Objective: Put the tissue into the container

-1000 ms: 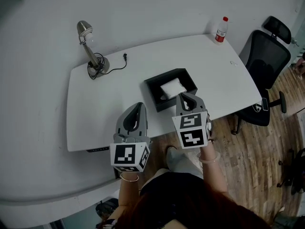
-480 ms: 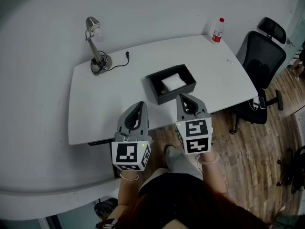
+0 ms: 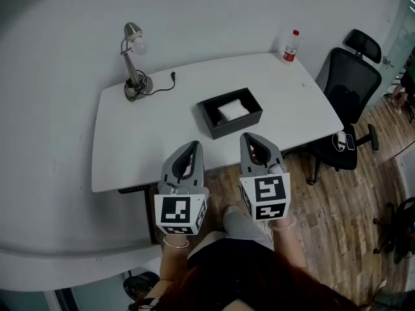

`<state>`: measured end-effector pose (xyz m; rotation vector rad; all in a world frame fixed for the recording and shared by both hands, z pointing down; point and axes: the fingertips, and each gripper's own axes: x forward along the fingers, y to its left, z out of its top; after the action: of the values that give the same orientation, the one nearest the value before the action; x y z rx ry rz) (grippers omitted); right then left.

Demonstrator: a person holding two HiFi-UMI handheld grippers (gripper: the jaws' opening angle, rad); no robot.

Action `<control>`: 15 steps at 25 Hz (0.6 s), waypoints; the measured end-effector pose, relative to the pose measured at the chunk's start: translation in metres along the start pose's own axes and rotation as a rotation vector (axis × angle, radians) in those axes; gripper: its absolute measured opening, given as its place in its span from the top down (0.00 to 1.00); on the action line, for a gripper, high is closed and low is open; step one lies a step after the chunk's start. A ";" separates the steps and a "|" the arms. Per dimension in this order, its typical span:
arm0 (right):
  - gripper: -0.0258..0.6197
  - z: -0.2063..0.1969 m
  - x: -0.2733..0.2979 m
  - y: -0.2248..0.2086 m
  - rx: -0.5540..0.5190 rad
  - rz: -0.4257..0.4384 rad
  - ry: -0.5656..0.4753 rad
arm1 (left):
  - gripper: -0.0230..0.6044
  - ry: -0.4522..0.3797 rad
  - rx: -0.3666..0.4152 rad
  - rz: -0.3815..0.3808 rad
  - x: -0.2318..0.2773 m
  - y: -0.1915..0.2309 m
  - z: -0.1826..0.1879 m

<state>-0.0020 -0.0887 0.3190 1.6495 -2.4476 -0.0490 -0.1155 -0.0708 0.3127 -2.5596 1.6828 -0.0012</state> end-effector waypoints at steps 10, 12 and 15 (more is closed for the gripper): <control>0.93 0.004 -0.019 -0.003 -0.014 -0.007 -0.022 | 0.92 -0.027 0.000 -0.014 -0.005 -0.018 0.007; 0.93 0.002 -0.024 -0.005 -0.013 -0.007 -0.023 | 0.92 -0.027 0.000 -0.018 -0.005 -0.024 0.008; 0.93 0.002 -0.033 -0.011 -0.017 -0.006 -0.026 | 0.92 -0.022 -0.002 -0.015 -0.007 -0.033 0.008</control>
<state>0.0193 -0.0628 0.3116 1.6596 -2.4546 -0.0920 -0.0876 -0.0506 0.3074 -2.5643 1.6566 0.0284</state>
